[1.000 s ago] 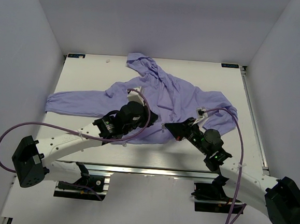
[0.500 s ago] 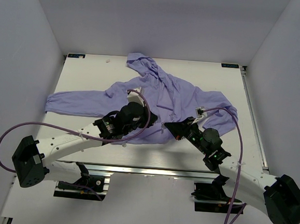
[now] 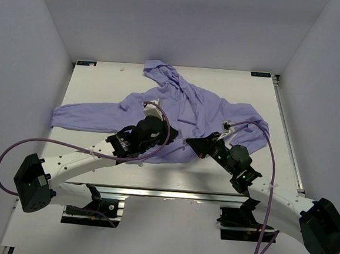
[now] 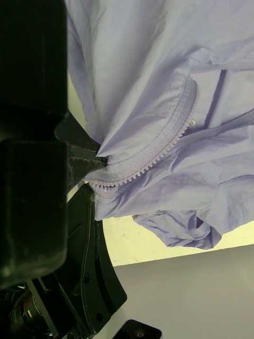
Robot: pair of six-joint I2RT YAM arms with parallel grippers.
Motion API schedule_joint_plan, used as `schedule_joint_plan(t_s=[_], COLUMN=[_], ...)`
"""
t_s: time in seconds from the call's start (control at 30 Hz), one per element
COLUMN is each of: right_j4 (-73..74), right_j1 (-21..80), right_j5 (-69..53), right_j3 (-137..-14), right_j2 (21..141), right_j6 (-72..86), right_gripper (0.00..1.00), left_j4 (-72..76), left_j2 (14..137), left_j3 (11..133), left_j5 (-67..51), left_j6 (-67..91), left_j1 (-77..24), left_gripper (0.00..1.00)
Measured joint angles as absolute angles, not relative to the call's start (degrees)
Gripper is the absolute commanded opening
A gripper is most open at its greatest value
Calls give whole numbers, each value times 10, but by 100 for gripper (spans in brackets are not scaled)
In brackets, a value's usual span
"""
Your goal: Zip up the jacket
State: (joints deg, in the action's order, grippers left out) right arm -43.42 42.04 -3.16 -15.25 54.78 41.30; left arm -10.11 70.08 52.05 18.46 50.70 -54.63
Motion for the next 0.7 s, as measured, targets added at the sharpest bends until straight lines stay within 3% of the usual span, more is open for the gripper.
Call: schedule_joint_plan(t_s=[0.7], right_j4=[-432], right_j1=[420], right_j5=[-32], right_j3=[-164], right_j2=[549], right_j6=[404], right_gripper=[0], left_j4=[-98], left_j2=[719], left_j3=[517], left_j5=[182], left_j6=[511], left_j1=[-546], left_gripper=[0])
